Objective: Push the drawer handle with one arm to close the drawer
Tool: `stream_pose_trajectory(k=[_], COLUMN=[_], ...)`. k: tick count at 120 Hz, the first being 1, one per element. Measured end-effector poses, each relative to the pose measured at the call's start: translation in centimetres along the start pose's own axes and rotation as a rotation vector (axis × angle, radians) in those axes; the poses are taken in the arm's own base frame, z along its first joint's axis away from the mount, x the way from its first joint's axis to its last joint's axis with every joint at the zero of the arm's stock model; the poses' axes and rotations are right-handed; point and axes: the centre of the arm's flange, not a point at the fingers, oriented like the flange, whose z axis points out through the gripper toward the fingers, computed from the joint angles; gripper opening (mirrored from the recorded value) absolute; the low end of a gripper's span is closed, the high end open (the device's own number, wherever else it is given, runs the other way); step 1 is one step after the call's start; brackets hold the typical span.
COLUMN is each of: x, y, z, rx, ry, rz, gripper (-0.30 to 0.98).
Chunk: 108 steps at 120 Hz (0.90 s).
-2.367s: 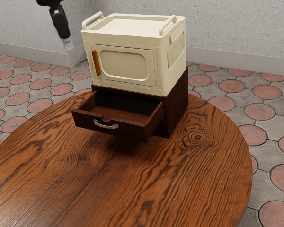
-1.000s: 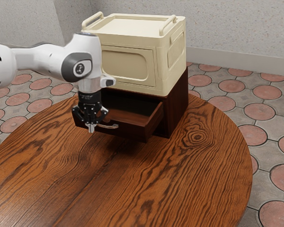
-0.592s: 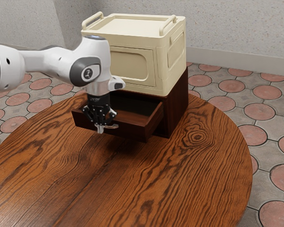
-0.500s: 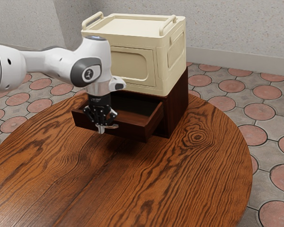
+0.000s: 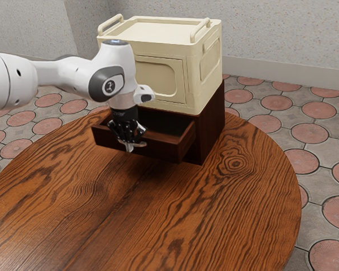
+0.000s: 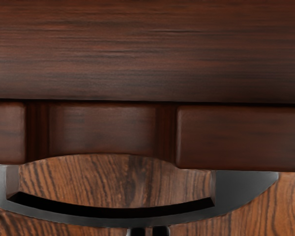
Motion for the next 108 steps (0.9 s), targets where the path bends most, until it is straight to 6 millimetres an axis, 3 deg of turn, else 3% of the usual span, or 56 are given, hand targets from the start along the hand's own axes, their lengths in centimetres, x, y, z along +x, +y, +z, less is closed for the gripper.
stream_pose_trajectory(k=[28,108], x=[1.4,5.7], y=[-0.4,-0.8], z=[-0.6,0.4], rx=[-0.011,-0.042], ry=[0.030,0.078], rz=[0.031,0.078], gripper=[-0.10,-0.10])
